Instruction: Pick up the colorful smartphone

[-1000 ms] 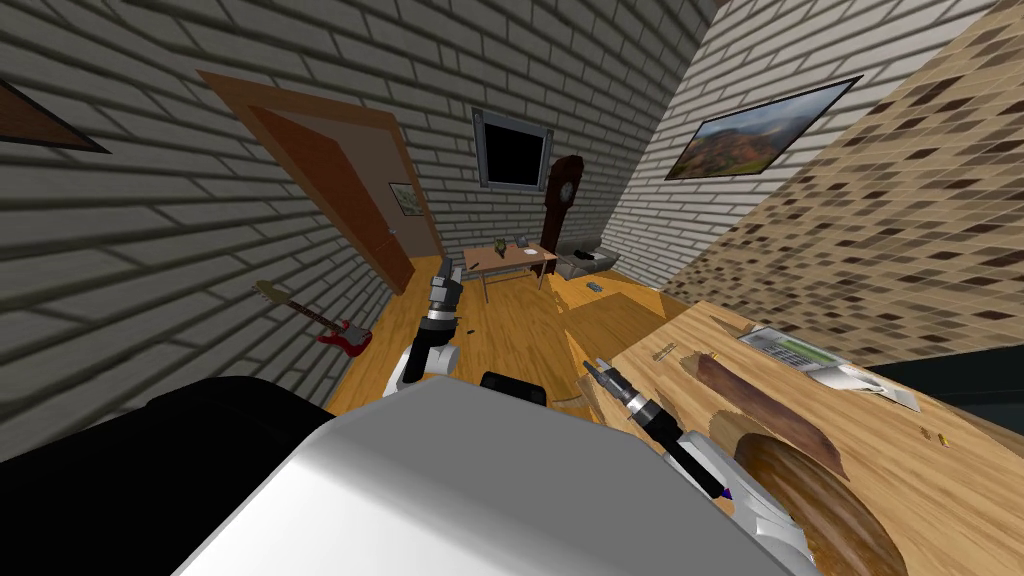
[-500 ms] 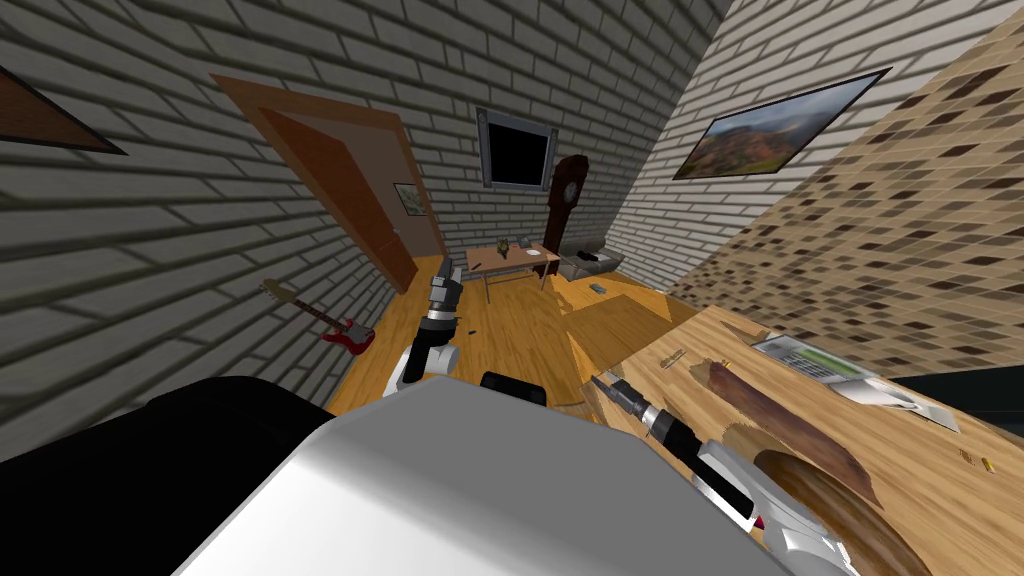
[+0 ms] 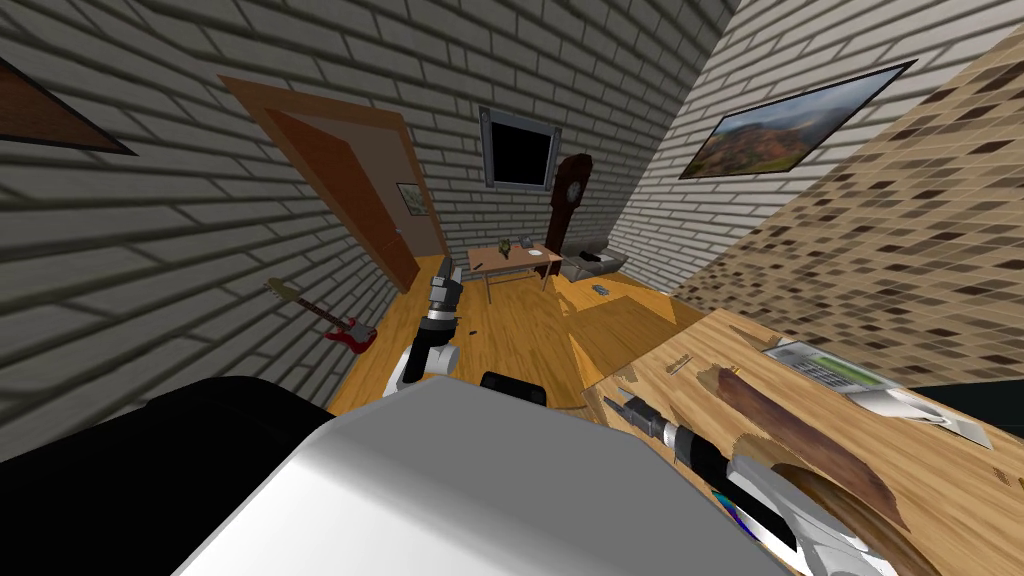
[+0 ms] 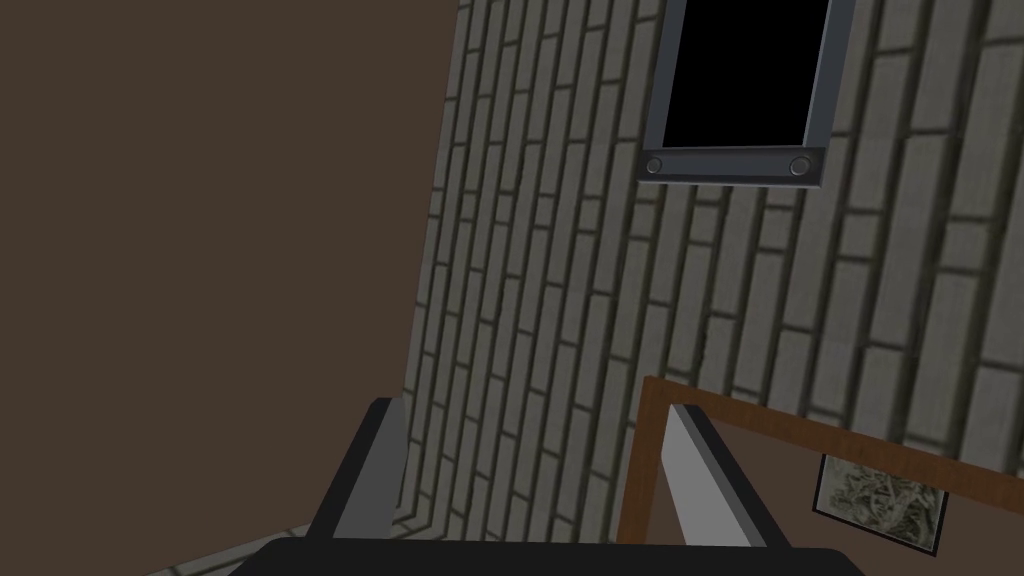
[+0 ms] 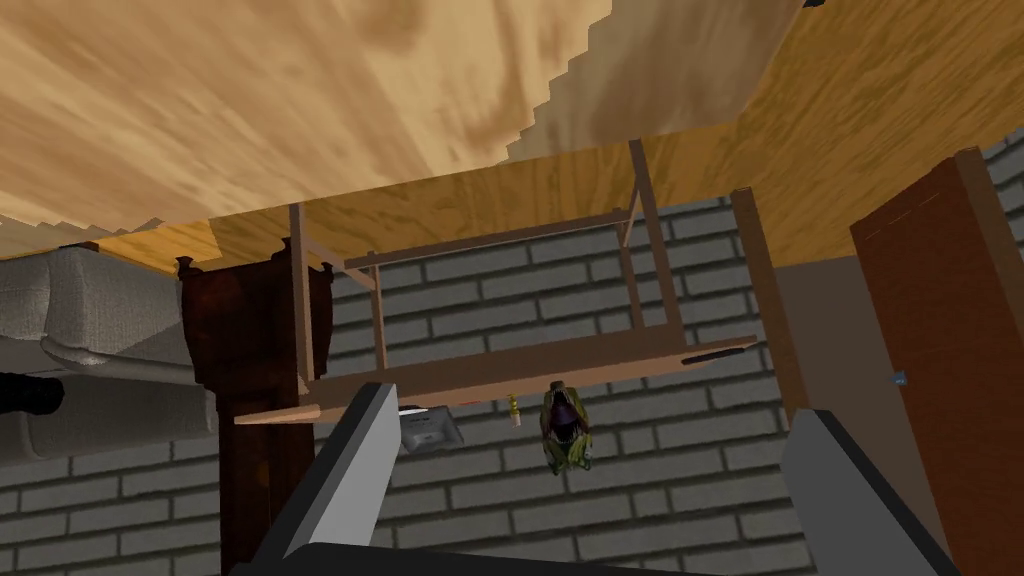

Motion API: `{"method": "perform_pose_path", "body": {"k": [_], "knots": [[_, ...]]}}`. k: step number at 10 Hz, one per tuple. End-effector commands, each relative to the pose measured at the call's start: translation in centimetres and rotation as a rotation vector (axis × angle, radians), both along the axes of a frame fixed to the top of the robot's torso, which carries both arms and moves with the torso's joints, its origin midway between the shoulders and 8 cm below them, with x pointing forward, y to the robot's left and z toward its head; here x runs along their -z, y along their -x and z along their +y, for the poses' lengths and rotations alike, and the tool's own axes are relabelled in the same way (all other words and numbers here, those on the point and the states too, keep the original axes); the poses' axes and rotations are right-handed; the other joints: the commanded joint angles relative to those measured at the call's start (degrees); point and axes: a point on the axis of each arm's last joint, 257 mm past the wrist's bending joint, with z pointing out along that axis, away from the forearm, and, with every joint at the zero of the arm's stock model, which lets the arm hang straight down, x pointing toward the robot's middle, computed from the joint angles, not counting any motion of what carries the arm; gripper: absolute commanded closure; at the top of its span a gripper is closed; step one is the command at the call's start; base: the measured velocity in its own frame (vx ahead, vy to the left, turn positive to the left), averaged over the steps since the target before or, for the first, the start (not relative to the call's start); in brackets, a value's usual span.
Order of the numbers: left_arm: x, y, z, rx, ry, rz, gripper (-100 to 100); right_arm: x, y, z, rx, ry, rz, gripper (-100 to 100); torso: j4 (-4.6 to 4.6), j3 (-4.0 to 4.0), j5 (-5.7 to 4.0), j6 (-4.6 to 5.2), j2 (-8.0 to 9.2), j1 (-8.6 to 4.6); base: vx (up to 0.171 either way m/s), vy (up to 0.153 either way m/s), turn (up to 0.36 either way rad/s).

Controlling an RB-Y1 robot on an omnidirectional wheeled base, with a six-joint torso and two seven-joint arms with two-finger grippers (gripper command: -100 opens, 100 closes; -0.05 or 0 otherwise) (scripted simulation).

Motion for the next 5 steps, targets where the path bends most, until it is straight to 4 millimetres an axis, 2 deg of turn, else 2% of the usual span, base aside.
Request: {"method": "perform_pose_path", "body": {"k": [1,4,5], "knots": [[0.0,0.0,0.0,0.000,0.000,0.000,0,0.4,0.8,-1.5,-0.006,0.034,0.033,-100,0.00,0.00,0.00,0.00,0.00,0.00,0.015,0.004,0.015],[0.0,0.0,0.0,0.000,0.000,0.000,0,1.5,4.0,-5.5,-0.068,0.143,0.136,-100,0.00,0.01,-0.01,0.01,0.03,0.00,0.014,0.003,0.016],[0.0,0.0,0.0,0.000,0.000,0.000,0,1.8,4.6,-6.3,-0.051,0.153,0.150,-100,0.00,0.01,0.00,0.00,0.01,0.00,0.014,0.002,0.014]]}}
